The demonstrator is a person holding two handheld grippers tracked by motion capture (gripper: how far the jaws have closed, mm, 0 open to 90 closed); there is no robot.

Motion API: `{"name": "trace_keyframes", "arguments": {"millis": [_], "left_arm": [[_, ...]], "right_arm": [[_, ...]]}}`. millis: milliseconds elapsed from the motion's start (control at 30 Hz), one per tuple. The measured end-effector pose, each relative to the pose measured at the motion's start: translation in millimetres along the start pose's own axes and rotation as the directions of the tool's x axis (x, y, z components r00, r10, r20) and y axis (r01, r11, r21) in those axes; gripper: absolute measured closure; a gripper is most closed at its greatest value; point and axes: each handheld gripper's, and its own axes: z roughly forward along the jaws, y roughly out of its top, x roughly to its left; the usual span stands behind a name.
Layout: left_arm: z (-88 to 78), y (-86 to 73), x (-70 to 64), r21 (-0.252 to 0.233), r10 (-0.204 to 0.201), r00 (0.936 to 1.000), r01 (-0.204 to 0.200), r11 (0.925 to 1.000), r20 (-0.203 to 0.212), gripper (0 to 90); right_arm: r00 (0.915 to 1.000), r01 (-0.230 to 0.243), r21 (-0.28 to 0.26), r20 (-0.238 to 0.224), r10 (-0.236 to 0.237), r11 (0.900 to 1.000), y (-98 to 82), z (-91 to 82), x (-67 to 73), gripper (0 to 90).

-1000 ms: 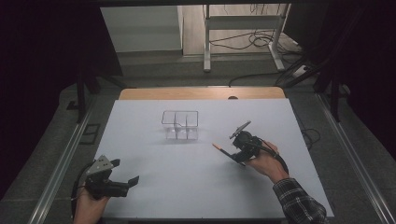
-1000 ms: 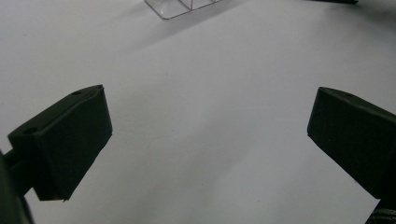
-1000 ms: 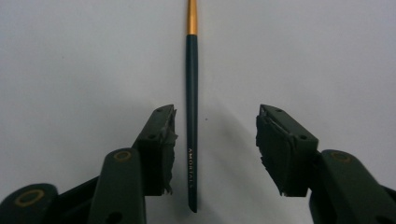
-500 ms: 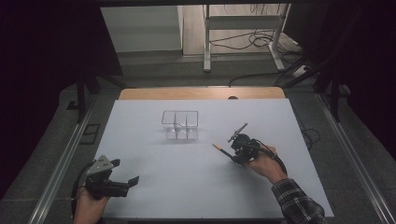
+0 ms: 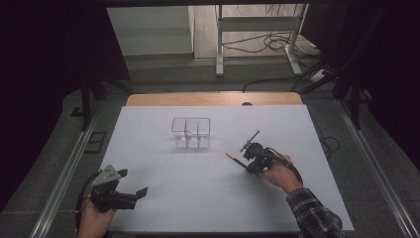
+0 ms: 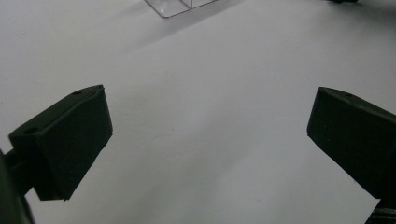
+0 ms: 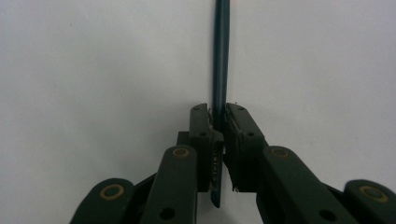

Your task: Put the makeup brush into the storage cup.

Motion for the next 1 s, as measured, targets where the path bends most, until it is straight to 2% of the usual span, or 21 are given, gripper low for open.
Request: {"name": "trace_keyframes", "arguments": {"millis": [233, 433, 600, 767, 1000], "left_arm": [[-0.1, 0.0, 0.0, 0.0, 0.001, 1.0, -0.001, 1.0, 0.0, 0.5], [-0.1, 0.0, 0.1, 0.0, 0.0, 1.0, 0.0, 1.0, -0.001, 0.5], [-0.1, 0.1, 0.1, 0.0, 0.0, 1.0, 0.0, 1.0, -0.001, 0.5], [-0.1, 0.2, 0.0, 0.0, 0.0, 1.0, 0.0, 1.0, -0.002, 0.5], [0.0, 0.3, -0.2, 0.001, 0.001, 1.0, -0.001, 1.0, -0.002, 0.6]], "right_arm": [[0.9976, -0.054, 0.029, -0.041, 0.055, 0.998, 3.6, 0.2, -4.8, 84.6], [0.9975, -0.055, 0.033, -0.043, 0.056, 0.998, 4.2, 0.1, -5.5, 84.8], [0.9952, -0.075, 0.003, -0.063, 0.075, 0.997, 2.1, -4.4, -6.2, 84.8], [0.996, -0.068, -0.021, -0.059, 0.067, 0.997, 0.3, -10.6, -6.6, 84.8], [0.9961, -0.06, -0.001, -0.064, 0.06, 0.998, 0.1, -10.1, -5.2, 84.8]]}}
